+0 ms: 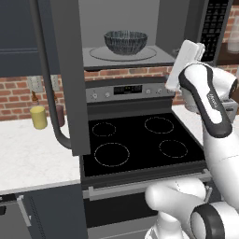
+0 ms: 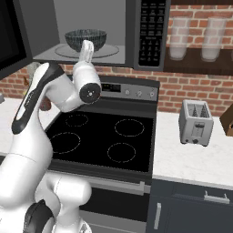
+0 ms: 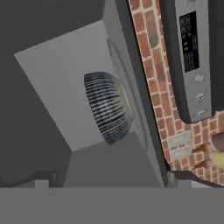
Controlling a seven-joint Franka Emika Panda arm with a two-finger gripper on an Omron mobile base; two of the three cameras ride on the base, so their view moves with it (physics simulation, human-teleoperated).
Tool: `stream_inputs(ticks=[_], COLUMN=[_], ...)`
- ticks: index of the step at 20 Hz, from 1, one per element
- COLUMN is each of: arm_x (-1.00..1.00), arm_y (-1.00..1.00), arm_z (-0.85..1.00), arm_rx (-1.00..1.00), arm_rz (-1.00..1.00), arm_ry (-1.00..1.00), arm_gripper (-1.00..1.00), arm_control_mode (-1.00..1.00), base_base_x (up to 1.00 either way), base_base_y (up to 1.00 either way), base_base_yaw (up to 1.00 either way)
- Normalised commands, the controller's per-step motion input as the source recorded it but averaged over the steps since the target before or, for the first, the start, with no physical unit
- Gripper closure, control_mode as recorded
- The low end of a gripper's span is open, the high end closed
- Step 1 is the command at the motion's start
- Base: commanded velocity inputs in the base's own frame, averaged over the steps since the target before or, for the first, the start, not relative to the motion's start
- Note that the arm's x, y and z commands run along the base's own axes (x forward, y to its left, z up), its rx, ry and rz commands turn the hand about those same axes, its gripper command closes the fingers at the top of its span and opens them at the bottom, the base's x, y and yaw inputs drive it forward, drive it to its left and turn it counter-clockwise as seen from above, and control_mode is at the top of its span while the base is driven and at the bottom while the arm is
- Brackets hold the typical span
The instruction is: Open the microwave, place the bowl with waffle inside the microwave, then close the microwave door and turn it on.
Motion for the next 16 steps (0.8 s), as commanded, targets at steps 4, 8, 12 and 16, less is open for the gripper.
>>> stream_inputs(ticks=[4,8,12,16], arm_x=[-0.11,0.04,-0.19,-0.21], arm_y=[0.01,-0.03,0.08,0.46], arm_z=[-0.26,-0.41,-0.04,-0.36], arm_rx=[-0.35,-0.28,-0.45,-0.52], arm_rz=[0.00,0.00,-0.15,-0.18], arm_ry=[0.00,-0.04,-0.09,-0.02], arm_gripper=[-1.00,-1.00,-1.00,-1.00], arm_control_mode=[-1.00,-1.00,-1.00,-1.00], base_base_x=[0.00,0.00,0.00,0.00], base_base_y=[0.00,0.00,0.00,0.00], base_base_yaw=[0.00,0.00,0.00,0.00])
